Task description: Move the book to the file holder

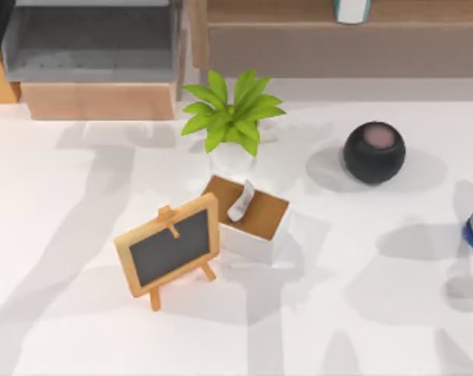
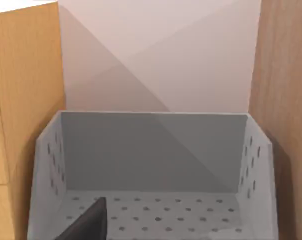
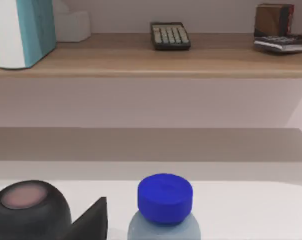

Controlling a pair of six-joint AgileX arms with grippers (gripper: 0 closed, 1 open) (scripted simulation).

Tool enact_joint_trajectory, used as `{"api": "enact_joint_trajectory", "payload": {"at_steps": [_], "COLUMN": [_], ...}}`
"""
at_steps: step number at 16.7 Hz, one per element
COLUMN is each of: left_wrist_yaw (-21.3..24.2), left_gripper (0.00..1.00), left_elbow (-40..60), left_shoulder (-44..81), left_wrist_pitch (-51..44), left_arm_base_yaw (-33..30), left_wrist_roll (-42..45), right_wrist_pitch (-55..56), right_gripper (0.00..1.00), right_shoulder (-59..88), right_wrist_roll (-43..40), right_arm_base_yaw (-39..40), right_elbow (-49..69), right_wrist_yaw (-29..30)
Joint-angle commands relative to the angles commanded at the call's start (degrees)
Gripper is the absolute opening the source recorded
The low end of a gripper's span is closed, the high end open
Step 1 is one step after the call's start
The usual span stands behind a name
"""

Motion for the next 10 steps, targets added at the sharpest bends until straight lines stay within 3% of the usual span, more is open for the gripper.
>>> {"api": "enact_joint_trajectory", "payload": {"at_steps": [10], "left_wrist_yaw": [-17.0], "left_gripper": [1.00], "left_elbow": [49.9], "left_shoulder": [59.6], "left_wrist_pitch": [8.9], "left_arm_base_yaw": [-18.2], "left_wrist_roll": [0.0], "right_wrist_pitch": [0.0], "right_gripper": [1.00], "right_shoulder": [0.0], "right_wrist_roll": [0.0], "right_arm_base_yaw": [0.0], "right_elbow": [0.0], "right_wrist_yaw": [0.0]}}
